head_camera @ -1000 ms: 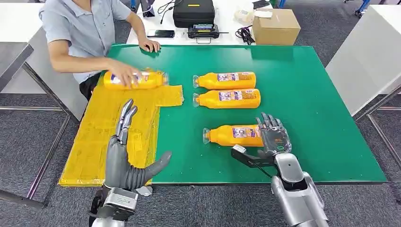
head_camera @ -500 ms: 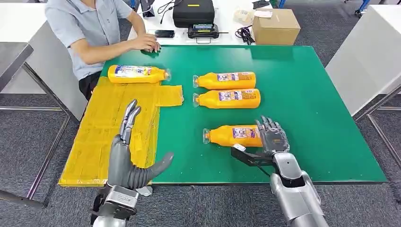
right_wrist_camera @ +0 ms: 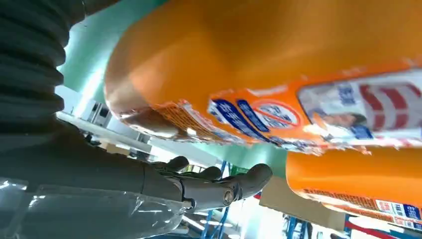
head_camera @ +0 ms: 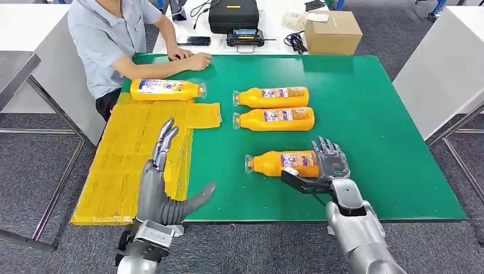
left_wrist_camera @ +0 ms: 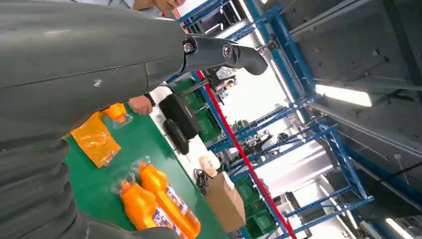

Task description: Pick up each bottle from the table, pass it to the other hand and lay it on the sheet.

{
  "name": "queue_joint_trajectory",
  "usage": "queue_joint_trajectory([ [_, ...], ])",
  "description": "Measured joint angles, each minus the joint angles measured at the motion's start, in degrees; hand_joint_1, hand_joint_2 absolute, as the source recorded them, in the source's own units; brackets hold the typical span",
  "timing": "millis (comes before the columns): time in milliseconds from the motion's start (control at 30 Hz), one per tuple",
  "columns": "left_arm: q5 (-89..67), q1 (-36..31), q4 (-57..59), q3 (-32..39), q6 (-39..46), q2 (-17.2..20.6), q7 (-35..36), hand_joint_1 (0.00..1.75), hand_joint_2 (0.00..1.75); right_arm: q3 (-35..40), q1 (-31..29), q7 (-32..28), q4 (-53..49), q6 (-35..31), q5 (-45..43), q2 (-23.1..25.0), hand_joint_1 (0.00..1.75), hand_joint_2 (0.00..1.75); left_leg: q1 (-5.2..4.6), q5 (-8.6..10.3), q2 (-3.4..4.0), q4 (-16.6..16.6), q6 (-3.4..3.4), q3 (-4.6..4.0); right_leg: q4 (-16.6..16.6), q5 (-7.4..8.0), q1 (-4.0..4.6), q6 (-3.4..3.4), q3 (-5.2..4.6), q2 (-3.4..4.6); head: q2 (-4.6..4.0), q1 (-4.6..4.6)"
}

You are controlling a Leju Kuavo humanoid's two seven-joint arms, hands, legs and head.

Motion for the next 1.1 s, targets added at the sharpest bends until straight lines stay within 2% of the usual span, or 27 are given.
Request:
queue_joint_trajectory([
  [67,0.00,-0.35,0.22,-0.06,0.00,0.00,0.02,0.00,1.75,-0.11,-0.54,-0.09,0.98,-0.31,0.04,0.30,0.05,1.75,0.00,0.00,0.00,0.00,0.00,0.00,0.00,0.00,0.00,0.00,0.00,0.00,0.00,0.00],
  [100,0.00,-0.47,0.28,-0.09,0.00,0.00,0.02,0.00,1.75,-0.15,-0.71,-0.09,1.27,-0.31,0.04,0.44,1.55,1.75,0.00,0.00,0.00,0.00,0.00,0.00,0.00,0.00,0.00,0.00,0.00,0.00,0.00,-0.02],
  [133,0.00,-0.63,0.48,-0.17,-0.02,0.00,0.02,0.00,1.75,-0.30,-1.05,-0.09,1.83,-0.22,0.04,0.63,1.75,1.75,0.00,0.00,0.01,0.00,0.00,0.01,0.00,0.00,0.00,0.00,0.00,0.00,0.00,-0.02],
  [633,0.35,-1.63,2.27,-1.03,-0.39,0.09,-0.37,0.00,1.75,-1.25,-4.63,-3.43,8.55,3.32,-3.15,0.13,1.75,1.75,0.00,0.00,0.00,0.01,0.00,0.22,-0.02,0.00,0.00,0.00,0.17,0.00,0.00,0.00],
  [933,1.40,-2.49,3.65,-1.16,-1.22,0.09,-1.03,0.00,1.75,-4.04,-6.55,-11.26,11.91,8.85,-14.34,-2.17,1.75,1.75,0.00,-0.03,-0.02,0.01,0.01,0.59,-0.07,-0.02,0.00,-0.01,0.53,-0.01,0.00,0.00],
  [1100,1.49,-2.62,4.02,-1.25,-1.22,0.09,-1.07,0.00,1.75,-5.01,-6.57,-12.41,12.37,9.62,-15.72,-2.86,1.75,1.75,0.00,-0.04,-0.01,0.01,0.01,0.80,-0.09,-0.02,0.00,-0.01,0.71,-0.01,0.00,-0.02],
])
